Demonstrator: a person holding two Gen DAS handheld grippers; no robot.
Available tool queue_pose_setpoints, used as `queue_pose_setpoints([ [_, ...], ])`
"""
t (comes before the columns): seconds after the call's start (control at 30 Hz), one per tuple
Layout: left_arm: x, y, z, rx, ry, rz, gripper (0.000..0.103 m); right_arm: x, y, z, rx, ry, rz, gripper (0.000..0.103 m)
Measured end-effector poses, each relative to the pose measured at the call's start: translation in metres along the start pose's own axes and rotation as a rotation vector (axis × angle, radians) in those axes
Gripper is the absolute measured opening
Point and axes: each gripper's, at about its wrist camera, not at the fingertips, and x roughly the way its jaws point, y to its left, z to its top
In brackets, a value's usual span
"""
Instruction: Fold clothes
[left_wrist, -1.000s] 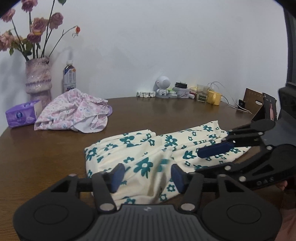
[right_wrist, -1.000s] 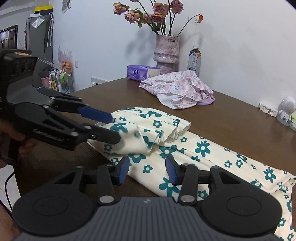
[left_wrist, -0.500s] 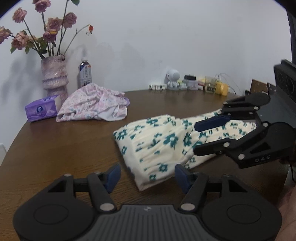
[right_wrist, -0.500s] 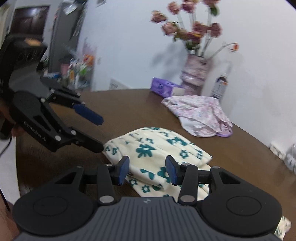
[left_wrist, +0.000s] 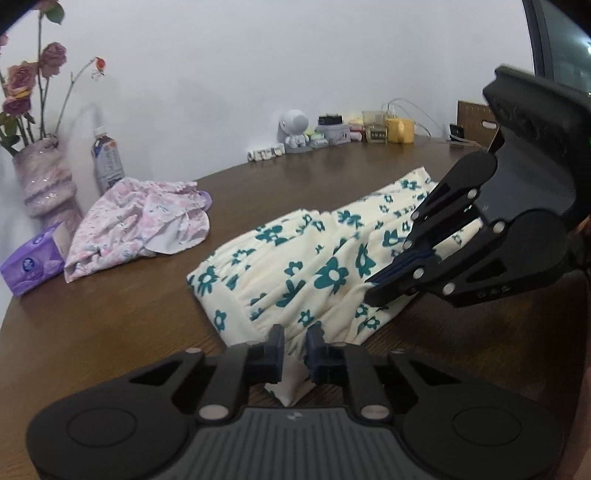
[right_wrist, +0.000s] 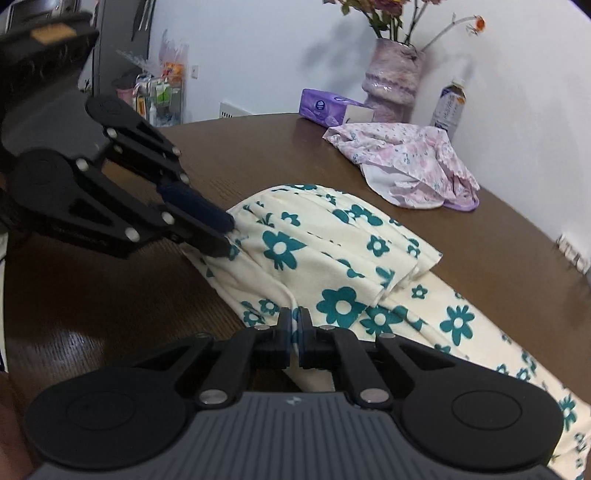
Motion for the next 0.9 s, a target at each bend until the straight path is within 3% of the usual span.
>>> queue_pose_setpoints([
  [0.13,0.009,0.002,0.001,-0.009,0.02,-0.02,0.01,-0.011,-0.001,0.002,-0.005,-0.004,0.018,0.005],
  [0.2,0.011,0.003,0.002,-0.014,0.027,-0.023,0.01,-0.025,-0.001,0.01,-0.018,-0.063,0.022,0.008],
  [0.3,0.013,0.001,0.003,-0.021,0.035,-0.018,0.009,-0.034,0.002,0.022,-0.051,-0.129,0.019,0.02],
  [0.37,0.014,0.001,0.004,-0.023,0.038,-0.014,0.009,-0.023,0.006,0.027,-0.1,-0.117,0.005,0.03],
  [0.47,0.008,0.002,0.007,-0.022,0.03,-0.022,0.011,-0.003,0.007,0.023,-0.125,-0.057,0.009,0.028],
  [0.53,-0.002,0.004,0.011,-0.009,0.0,-0.031,0.015,0.011,0.006,0.018,-0.131,-0.012,0.016,0.017],
  [0.63,-0.009,0.011,0.02,0.011,-0.045,-0.038,0.022,0.012,0.001,0.016,-0.11,-0.011,0.039,0.015],
  [0.8,0.023,0.013,0.027,0.088,0.037,-0.053,0.022,0.009,-0.005,0.015,-0.092,-0.01,0.072,0.016],
  [0.9,0.032,0.013,0.027,0.101,0.064,-0.06,0.021,-0.004,-0.007,0.021,-0.112,-0.056,0.06,0.016],
])
